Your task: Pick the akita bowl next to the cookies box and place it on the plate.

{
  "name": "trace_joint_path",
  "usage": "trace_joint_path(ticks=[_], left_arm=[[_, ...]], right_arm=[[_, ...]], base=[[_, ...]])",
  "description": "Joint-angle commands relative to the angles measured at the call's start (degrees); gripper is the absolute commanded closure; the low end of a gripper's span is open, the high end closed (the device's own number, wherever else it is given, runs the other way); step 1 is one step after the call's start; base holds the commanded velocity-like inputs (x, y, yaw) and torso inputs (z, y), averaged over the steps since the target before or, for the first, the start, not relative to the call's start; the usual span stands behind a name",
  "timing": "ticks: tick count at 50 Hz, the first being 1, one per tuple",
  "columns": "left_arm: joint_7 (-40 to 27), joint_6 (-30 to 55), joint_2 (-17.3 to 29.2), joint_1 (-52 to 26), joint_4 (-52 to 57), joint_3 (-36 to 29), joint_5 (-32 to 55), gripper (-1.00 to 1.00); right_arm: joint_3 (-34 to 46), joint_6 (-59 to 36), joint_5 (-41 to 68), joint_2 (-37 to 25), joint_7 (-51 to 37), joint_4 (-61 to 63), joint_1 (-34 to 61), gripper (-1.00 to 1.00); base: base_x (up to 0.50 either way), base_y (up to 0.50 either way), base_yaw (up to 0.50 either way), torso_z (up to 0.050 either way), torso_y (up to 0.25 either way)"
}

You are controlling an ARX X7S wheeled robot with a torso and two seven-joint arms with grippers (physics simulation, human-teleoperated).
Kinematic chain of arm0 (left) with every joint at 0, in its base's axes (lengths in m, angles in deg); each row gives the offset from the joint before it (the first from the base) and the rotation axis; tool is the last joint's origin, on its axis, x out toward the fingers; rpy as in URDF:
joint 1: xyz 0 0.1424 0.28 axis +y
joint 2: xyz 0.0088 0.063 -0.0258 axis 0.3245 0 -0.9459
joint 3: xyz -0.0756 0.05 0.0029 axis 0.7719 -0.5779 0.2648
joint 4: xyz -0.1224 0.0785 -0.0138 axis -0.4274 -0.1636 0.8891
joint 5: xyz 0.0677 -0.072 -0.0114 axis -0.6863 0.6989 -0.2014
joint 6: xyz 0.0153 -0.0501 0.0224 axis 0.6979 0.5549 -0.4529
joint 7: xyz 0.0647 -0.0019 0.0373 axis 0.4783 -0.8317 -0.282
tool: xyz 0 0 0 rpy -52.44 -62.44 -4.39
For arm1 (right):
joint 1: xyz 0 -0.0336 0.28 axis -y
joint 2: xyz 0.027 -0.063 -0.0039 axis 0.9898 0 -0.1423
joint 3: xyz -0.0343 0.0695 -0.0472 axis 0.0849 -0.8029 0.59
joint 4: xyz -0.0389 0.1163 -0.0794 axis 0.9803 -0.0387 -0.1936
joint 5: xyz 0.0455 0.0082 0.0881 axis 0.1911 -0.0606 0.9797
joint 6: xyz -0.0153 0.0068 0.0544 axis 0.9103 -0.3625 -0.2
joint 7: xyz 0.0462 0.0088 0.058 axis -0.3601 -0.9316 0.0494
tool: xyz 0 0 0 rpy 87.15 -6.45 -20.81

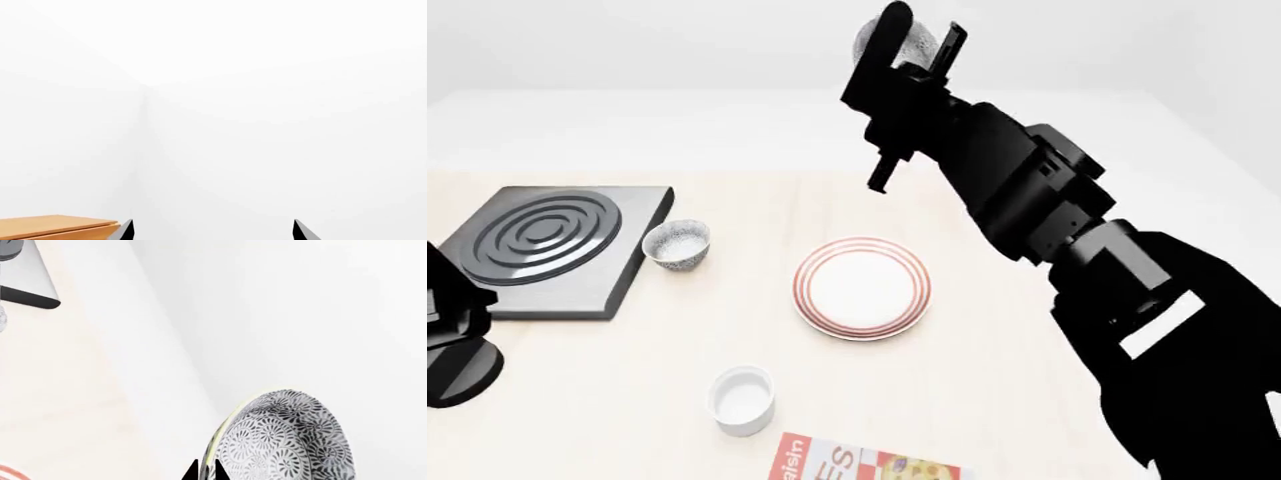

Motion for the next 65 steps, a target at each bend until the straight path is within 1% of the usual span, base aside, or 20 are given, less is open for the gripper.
trace_joint_path(ticks=[1, 5, 9, 15, 20, 21, 22, 26, 33, 53, 65], left_arm=[[0.0, -0.1, 0.0, -0.4, -0.2, -0.6, -0.1, -1.00], [0.1, -0.5, -0.1, 0.1, -0.4, -0.2, -0.1, -1.00], [0.4, -0.8, -0.4, 0.1, -0.9, -0.5, -0.4, -1.00], [0.5, -1.2, -0.5, 0.6, -1.1, 0.0, -0.4, -1.00], [0.6, -1.4, -0.5, 0.7, -1.1, 0.2, -0.4, -1.00], [0.6, -1.3, -0.5, 0.6, -1.1, 0.0, -0.4, -1.00], [0.6, -1.3, -0.5, 0.6, -1.1, 0.0, -0.4, -1.00], [0.6, -1.3, -0.4, 0.6, -1.0, 0.0, -0.5, -1.00], [0.4, -1.1, -0.3, 0.2, -0.9, -0.2, -0.4, -1.00], [0.6, -1.4, -0.6, 0.3, -0.9, -0.6, -0.9, -1.00], [0.6, -1.3, -0.3, 0.8, -0.9, -0.2, -0.7, -1.00]], right_arm=[[9.7, 0.7, 10.4, 6.7, -1.9, -12.2, 3.8, 1.00], [13.8, -2.9, 18.0, 6.7, -3.7, -10.7, 4.2, 1.00], [16.5, -4.8, 22.4, 6.7, -5.8, -9.5, 4.5, 1.00], [18.3, -7.5, 26.3, 6.7, -5.8, -8.4, 5.3, 1.00], [19.3, -9.4, 26.3, 6.7, -4.0, -7.9, 5.0, 1.00], [19.8, -10.6, 26.0, 6.7, -2.3, -7.6, 4.8, 1.00], [19.7, -10.2, 25.4, 6.7, -3.3, -7.7, 4.7, 1.00], [19.7, -11.3, 24.9, 6.7, -2.0, -7.6, 4.3, 1.00], [19.8, -15.0, 25.1, 6.7, 4.4, -6.4, 3.4, 1.00], [19.7, -15.0, 22.8, 6.7, 4.8, -6.1, 1.8, 1.00], [20.0, -15.3, 22.4, 6.7, 7.3, -4.9, 1.2, 1.00]], base=[[0.00, 0.00, 0.00, 0.000, 0.000], [0.00, 0.00, 0.00, 0.000, 0.000], [0.00, 0.00, 0.00, 0.000, 0.003], [0.00, 0.00, 0.00, 0.000, 0.000], [0.00, 0.00, 0.00, 0.000, 0.000], [0.00, 0.00, 0.00, 0.000, 0.000], [0.00, 0.00, 0.00, 0.000, 0.000], [0.00, 0.00, 0.00, 0.000, 0.000], [0.00, 0.00, 0.00, 0.000, 0.001], [0.00, 0.00, 0.00, 0.000, 0.001], [0.00, 0.00, 0.00, 0.000, 0.000]])
